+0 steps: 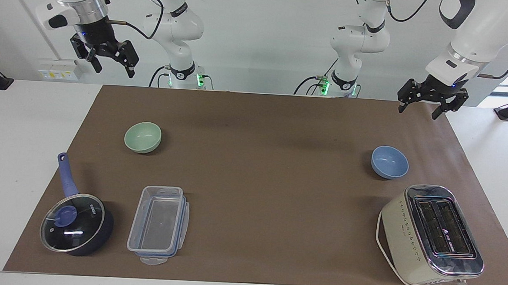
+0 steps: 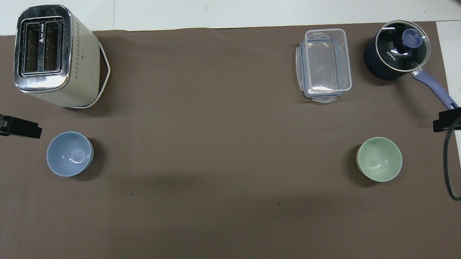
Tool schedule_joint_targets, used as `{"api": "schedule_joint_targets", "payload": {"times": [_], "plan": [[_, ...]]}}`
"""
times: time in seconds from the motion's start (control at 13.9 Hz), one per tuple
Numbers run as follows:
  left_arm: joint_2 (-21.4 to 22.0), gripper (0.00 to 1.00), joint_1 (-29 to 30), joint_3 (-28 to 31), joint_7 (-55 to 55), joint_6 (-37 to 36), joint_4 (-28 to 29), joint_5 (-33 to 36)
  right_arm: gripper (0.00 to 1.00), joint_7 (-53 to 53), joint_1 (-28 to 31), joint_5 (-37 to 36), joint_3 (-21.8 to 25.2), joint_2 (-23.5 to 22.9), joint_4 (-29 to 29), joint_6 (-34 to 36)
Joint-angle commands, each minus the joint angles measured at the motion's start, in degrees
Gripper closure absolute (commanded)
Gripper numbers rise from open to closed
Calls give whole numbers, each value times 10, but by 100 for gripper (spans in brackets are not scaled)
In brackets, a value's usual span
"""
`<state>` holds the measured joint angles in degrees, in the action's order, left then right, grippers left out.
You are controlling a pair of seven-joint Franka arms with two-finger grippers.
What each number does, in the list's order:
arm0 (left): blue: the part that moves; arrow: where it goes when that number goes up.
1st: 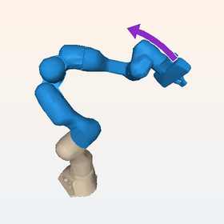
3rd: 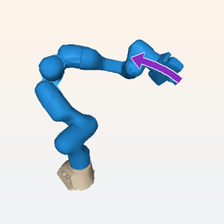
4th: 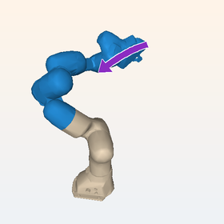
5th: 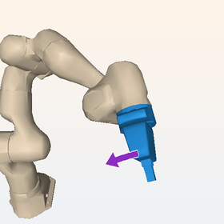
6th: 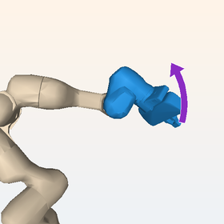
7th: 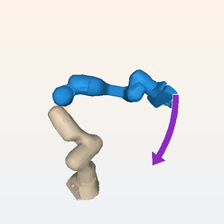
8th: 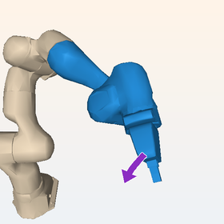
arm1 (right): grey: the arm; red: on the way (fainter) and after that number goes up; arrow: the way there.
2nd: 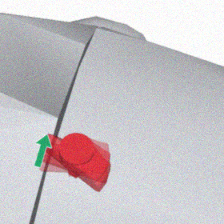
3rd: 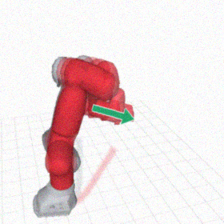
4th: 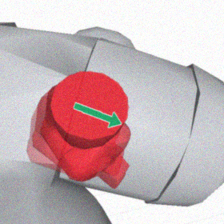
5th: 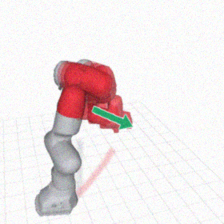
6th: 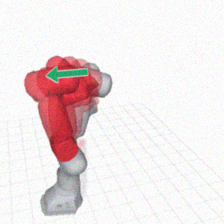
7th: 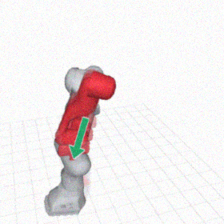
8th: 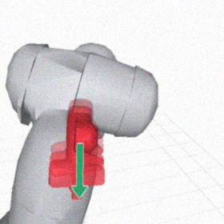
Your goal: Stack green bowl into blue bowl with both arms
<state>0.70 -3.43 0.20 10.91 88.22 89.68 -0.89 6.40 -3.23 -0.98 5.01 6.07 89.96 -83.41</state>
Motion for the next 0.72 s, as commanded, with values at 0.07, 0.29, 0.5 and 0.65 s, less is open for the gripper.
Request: {"api": "schedule_joint_targets", "payload": {"times": [0.07,0.29,0.5,0.65], "plan": [[3,0,-3,2,-8,-9,-6,0,0,-13,9,8,-3,12,13,-10],[4,0,1,1,2,-8,-2,0,0,-15,2,11,-7,10,9,-4],[11,0,4,1,3,-5,8,0,0,-15,2,11,-7,10,9,-5],[11,0,4,1,3,-4,8,0,0,-15,4,11,-7,10,9,-5]]}}
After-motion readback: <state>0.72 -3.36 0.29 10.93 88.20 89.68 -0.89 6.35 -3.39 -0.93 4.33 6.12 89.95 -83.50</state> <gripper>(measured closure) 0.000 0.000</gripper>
